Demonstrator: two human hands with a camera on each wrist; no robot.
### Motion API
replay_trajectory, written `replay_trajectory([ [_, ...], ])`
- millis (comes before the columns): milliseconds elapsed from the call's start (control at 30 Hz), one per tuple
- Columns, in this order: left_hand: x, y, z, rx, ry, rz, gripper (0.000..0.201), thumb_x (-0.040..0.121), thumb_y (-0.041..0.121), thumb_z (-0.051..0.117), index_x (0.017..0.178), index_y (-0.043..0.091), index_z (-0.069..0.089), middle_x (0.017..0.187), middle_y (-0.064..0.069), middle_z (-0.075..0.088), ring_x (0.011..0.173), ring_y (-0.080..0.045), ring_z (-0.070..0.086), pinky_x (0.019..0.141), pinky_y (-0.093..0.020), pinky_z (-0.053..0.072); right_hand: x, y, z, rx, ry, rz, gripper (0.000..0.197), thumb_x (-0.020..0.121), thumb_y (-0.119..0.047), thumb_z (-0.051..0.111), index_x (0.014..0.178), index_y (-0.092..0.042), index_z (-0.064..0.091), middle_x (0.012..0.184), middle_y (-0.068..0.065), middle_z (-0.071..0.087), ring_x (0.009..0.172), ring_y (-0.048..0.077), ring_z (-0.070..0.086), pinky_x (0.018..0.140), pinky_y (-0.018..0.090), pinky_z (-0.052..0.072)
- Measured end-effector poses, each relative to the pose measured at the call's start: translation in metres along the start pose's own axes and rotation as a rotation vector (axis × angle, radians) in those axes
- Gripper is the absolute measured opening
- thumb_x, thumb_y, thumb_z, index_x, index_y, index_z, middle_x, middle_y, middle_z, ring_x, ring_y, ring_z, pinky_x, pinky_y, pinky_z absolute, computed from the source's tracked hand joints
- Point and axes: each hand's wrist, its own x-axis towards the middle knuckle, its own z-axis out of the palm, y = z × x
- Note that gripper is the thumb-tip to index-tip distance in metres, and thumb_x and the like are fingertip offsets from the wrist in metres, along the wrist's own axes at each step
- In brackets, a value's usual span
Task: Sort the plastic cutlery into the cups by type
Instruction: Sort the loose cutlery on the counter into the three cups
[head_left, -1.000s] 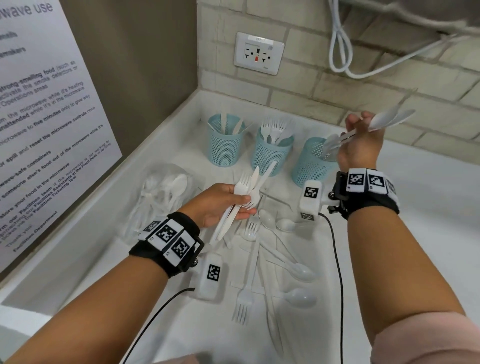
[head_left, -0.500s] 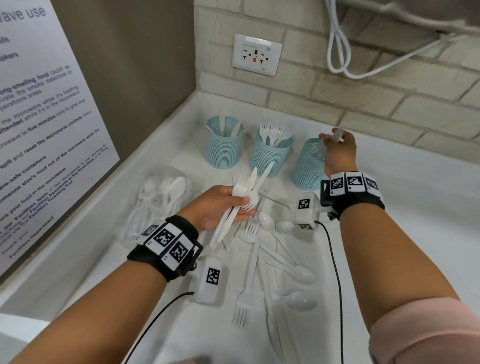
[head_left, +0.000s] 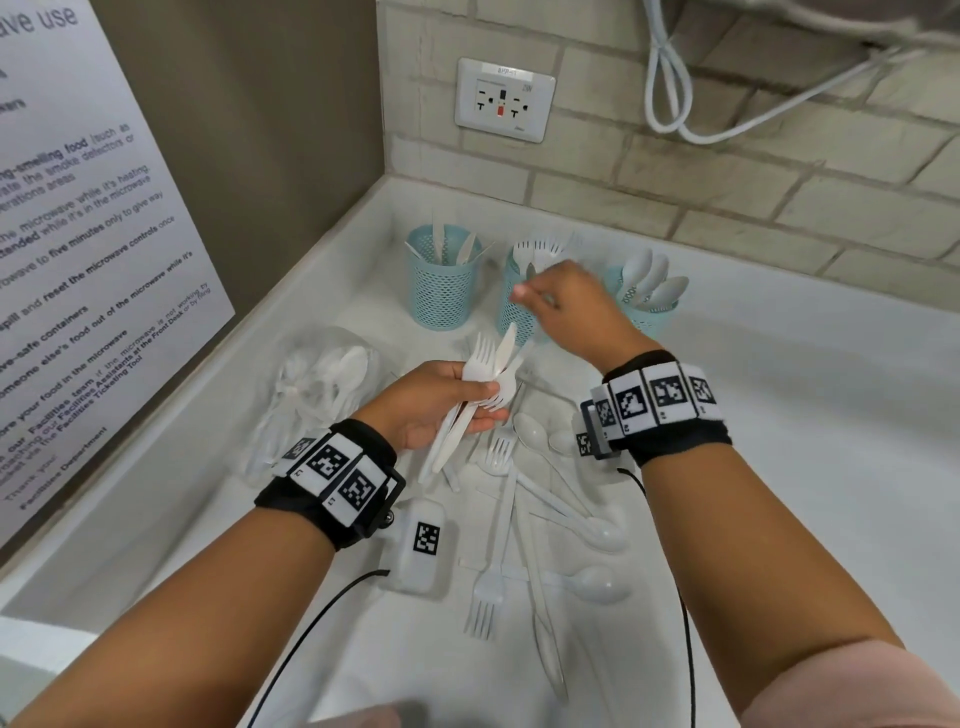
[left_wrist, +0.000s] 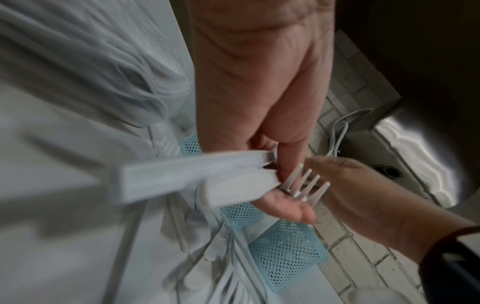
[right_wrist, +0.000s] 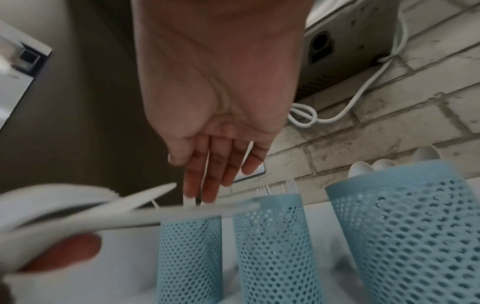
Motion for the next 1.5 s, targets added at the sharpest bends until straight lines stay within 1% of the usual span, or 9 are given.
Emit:
replay_trajectory([
  [100,-0.001,0.000,0.000,0.020,-0.010,0.002,0.010,0.091,0.001,0.055,0.096,0.005,0.063,0.070,-0.005,0.072,0.063,-0.012,0.070,0.056,-0.021,0.057,-0.004,0.000,0.011,-0.062,-0.164,0.077,0.048,0.099,-0.036,0.039,0.071,-0.004,0.061,0.069,0.005,0.057,0.068,0.019,0.053,0.068,0.027,0.036],
  [267,-0.002,-0.001,-0.004,0.037,-0.002,0.001,0.014,0.092,0.005,0.055,0.097,0.013,0.065,0.076,-0.003,0.071,0.061,-0.010,0.069,0.058,-0.020,0.056,-0.015,-0.001,0.017,-0.107,-0.250,0.156,0.064,0.098,-0.051,0.029,0.080,-0.004,0.068,0.076,0.007,0.065,0.079,0.024,0.061,0.080,0.033,0.047],
  [433,-0.001,0.000,-0.004,-0.002,0.021,0.027,0.015,0.097,0.015,0.049,0.101,0.018,0.063,0.089,-0.004,0.068,0.063,-0.011,0.070,0.057,-0.018,0.056,-0.025,0.005,0.014,-0.106,-0.247,0.174,0.064,0.092,-0.057,0.038,0.059,-0.008,0.063,0.052,-0.002,0.049,0.055,0.012,0.048,0.059,0.028,0.036],
  [667,0.006,-0.002,-0.008,-0.042,0.098,0.025,0.028,0.099,0.033,0.042,0.108,0.012,0.058,0.084,-0.004,0.060,0.055,-0.007,0.048,0.042,-0.014,0.039,-0.037,0.017,0.004,0.156,-0.103,0.334,0.055,0.091,-0.055,0.044,0.065,-0.013,0.066,0.064,0.006,0.055,0.061,0.015,0.050,0.065,0.027,0.037],
  [833,0.013,-0.001,-0.004,-0.145,0.121,-0.006,0.058,0.095,0.058,0.029,0.106,0.009,0.057,0.070,0.000,0.051,0.050,-0.007,0.040,0.038,-0.016,0.032,-0.043,0.010,0.006,0.390,-0.079,0.374,0.035,0.094,-0.038,0.052,0.074,-0.013,0.064,0.065,-0.001,0.050,0.050,0.012,0.046,0.051,0.015,0.041],
  [967,0.014,-0.001,-0.005,-0.240,0.146,0.003,0.028,0.098,0.028,0.036,0.105,0.009,0.056,0.069,-0.001,0.048,0.052,-0.009,0.039,0.040,-0.016,0.032,-0.050,-0.002,0.015,0.549,-0.178,0.417,0.013,0.098,-0.017,0.046,0.095,-0.007,0.054,0.079,0.002,0.056,0.054,0.013,0.054,0.053,0.018,0.051],
  [1033,0.014,-0.002,-0.003,-0.259,0.151,0.012,0.016,0.096,0.018,0.042,0.098,0.011,0.056,0.068,-0.001,0.047,0.050,-0.008,0.040,0.040,-0.016,0.033,-0.051,-0.012,0.020,0.588,-0.206,0.436,0.007,0.098,-0.011,0.042,0.102,-0.010,0.047,0.078,0.004,0.055,0.055,0.012,0.049,0.048,0.020,0.045],
  [1267,0.018,-0.008,0.008,-0.086,0.231,0.166,0.017,0.098,0.010,0.044,0.090,0.011,0.058,0.065,-0.002,0.044,0.055,-0.011,0.040,0.051,-0.024,0.035,-0.050,-0.042,0.036,0.801,-0.175,0.511,0.024,0.093,-0.039,0.053,0.087,-0.018,0.044,0.066,0.000,0.041,0.050,0.010,0.036,0.043,0.022,0.030],
  [1500,0.011,-0.008,0.012,-0.038,0.164,0.158,0.016,0.098,0.018,0.047,0.091,0.011,0.060,0.064,-0.001,0.053,0.053,-0.011,0.049,0.052,-0.024,0.045,-0.040,-0.039,0.047,0.820,0.046,0.603,0.020,0.098,-0.018,0.043,0.079,-0.013,0.046,0.064,0.003,0.043,0.049,0.012,0.038,0.043,0.024,0.031],
])
